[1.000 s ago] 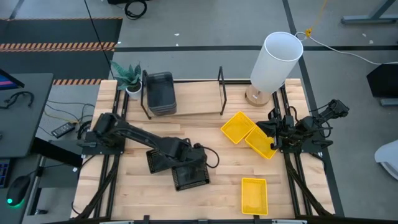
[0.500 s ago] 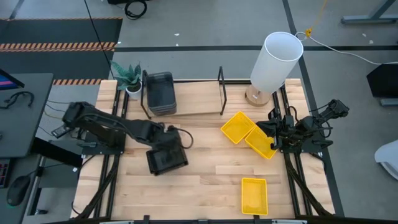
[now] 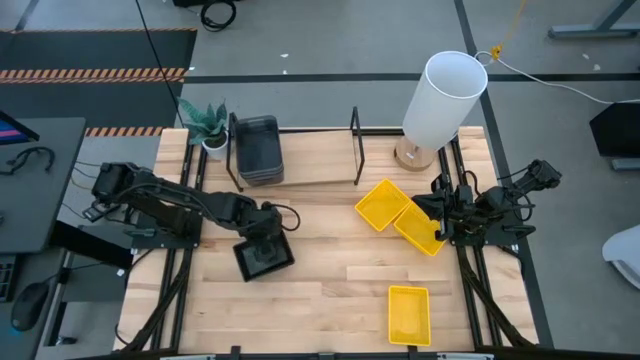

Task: Stack baskets on shelf by color
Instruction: Stack the black basket on top of the black baskets, then put the black stacked baskets on the shelf

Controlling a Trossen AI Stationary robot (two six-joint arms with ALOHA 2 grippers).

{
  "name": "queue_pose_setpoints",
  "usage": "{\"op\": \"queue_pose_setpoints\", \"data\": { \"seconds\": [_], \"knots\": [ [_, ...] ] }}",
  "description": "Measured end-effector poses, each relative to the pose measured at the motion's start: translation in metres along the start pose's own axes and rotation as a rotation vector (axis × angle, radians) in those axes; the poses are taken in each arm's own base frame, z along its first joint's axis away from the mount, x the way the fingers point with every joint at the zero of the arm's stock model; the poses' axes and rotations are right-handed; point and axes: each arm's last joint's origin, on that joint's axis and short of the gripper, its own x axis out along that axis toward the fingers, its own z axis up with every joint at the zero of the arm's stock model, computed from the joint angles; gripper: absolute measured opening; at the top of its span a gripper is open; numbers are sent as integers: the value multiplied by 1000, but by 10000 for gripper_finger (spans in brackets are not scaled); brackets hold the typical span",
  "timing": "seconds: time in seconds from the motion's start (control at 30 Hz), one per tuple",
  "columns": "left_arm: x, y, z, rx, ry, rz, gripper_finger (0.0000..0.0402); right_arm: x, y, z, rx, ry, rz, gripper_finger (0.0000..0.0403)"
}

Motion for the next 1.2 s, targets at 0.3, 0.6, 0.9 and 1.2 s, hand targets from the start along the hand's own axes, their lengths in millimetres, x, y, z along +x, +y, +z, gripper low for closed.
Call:
{"op": "queue_pose_setpoints", "data": {
  "seconds": [0.3, 0.6, 0.9, 1.2],
  "knots": [
    [-23, -7, 12, 32, -6, 1, 156, 0, 0, 0, 0, 0, 0, 16],
    [-38, -50, -17, 542, 58, -101, 172, 0, 0, 0, 0, 0, 0, 16],
    [-28, -81, -62, 959, 165, 7, 188, 0, 0, 0, 0, 0, 1, 16],
    [-9, -96, -81, 1175, 238, 68, 190, 0, 0, 0, 0, 0, 0, 16]
  ]
}}
